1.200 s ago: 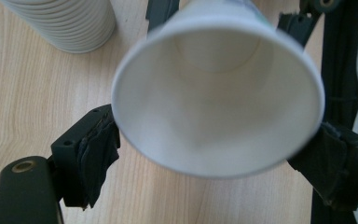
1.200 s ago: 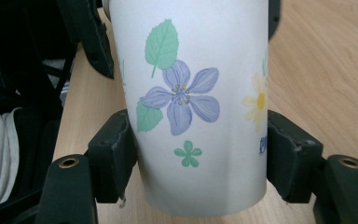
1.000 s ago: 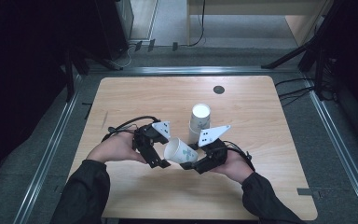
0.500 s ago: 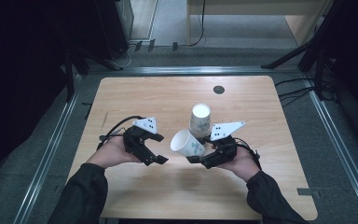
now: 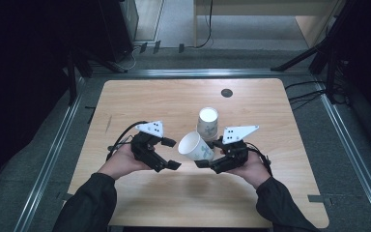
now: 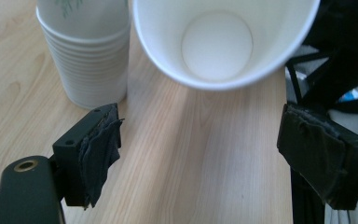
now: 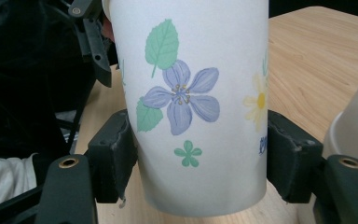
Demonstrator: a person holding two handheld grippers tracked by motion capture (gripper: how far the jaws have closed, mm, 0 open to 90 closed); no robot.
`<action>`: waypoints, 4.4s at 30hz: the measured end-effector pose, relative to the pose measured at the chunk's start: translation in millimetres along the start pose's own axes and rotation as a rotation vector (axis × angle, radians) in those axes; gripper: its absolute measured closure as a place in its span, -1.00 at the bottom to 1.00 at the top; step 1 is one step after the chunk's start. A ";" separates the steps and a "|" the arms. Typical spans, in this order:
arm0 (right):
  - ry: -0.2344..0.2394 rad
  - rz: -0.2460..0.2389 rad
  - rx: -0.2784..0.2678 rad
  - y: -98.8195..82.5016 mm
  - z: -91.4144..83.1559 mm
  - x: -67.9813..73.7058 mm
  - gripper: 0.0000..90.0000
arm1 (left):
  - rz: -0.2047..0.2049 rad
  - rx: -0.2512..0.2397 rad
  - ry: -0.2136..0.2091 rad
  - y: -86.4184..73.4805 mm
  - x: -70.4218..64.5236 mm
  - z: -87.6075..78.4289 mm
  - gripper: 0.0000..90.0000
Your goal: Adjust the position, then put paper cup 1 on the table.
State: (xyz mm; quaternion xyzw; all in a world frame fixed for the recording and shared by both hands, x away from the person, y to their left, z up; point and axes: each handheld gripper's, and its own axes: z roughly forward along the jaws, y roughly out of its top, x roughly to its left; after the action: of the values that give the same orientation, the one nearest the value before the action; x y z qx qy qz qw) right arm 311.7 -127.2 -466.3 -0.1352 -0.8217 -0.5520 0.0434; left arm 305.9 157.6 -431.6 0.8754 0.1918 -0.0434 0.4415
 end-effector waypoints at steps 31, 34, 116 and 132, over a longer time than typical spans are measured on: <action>0.054 0.035 0.001 -2.0 15.5 1.2 -0.27 | -0.072 -0.168 -0.068 5.1 -1.3 15.8 -0.63; 0.059 0.039 0.009 -2.3 17.4 1.4 -0.27 | -0.071 -0.163 -0.071 4.8 -1.3 16.9 -0.57; -0.275 0.066 0.219 -28.2 -8.1 -2.9 -0.55 | -0.210 0.015 0.450 -54.4 94.4 -63.8 -0.47; -0.284 0.082 0.226 -31.2 -8.4 -3.4 -0.55 | -0.199 0.089 0.562 -66.7 113.3 -57.3 -0.47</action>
State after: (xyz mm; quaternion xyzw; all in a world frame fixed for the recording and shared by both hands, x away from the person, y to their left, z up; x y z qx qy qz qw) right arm 305.9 -146.6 -491.7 -0.2396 -0.8702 -0.4291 -0.0354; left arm 380.2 272.4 -475.1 0.8484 0.3894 0.1493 0.3259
